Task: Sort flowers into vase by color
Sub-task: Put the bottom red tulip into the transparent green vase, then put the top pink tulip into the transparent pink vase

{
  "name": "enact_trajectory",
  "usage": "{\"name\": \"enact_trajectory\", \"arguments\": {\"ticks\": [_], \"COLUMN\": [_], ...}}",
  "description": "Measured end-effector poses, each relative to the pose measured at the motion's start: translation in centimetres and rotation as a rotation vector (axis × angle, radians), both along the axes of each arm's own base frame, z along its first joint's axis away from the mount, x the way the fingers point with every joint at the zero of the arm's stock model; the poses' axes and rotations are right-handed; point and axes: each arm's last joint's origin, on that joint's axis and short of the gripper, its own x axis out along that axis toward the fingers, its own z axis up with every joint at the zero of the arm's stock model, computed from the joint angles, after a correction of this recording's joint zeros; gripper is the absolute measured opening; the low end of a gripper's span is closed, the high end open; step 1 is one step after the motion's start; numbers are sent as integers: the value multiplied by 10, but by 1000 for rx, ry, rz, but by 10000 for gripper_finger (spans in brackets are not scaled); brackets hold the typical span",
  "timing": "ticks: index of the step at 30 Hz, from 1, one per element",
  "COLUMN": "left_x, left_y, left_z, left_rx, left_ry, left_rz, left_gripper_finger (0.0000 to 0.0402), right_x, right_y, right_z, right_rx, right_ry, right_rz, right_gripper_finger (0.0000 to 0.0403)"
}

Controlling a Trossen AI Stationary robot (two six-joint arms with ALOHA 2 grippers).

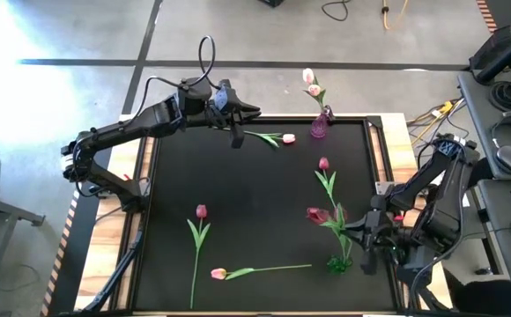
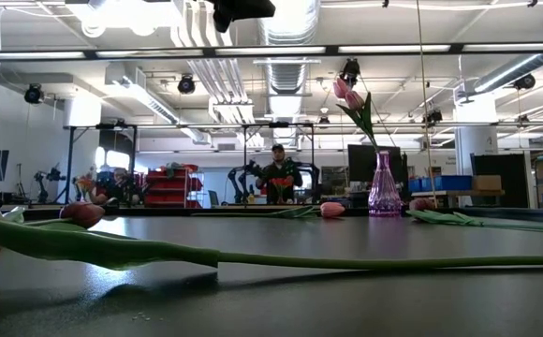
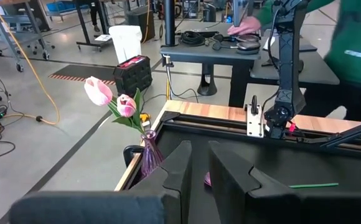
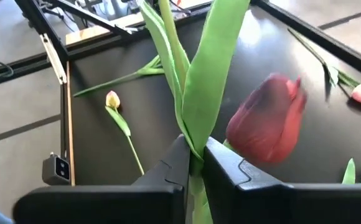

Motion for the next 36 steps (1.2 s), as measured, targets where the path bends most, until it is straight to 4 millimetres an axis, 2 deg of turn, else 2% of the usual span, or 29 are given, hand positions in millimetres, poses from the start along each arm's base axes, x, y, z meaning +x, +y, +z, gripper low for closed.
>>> {"name": "enact_trajectory", "arguments": {"ticks": [11, 18, 27, 36], "left_x": [0, 0, 3, -6], "left_y": [0, 0, -1, -1], "left_z": [0, -1, -19, -50], "left_rx": [-4, -6, -50, -132], "left_ry": [0, 2, 24, 94], "left_rz": [1, -4, -77, -95], "left_gripper_finger": [37, 37, 37, 37], "right_x": [3, 1, 1, 5], "right_y": [8, 8, 9, -2], "right_z": [-12, -7, 32, 78], "right_rx": [92, 165, 231, 261], "right_ry": [80, 117, 77, -18], "right_rz": [-44, -32, 39, 74], "right_gripper_finger": [139, 167, 142, 68]}}
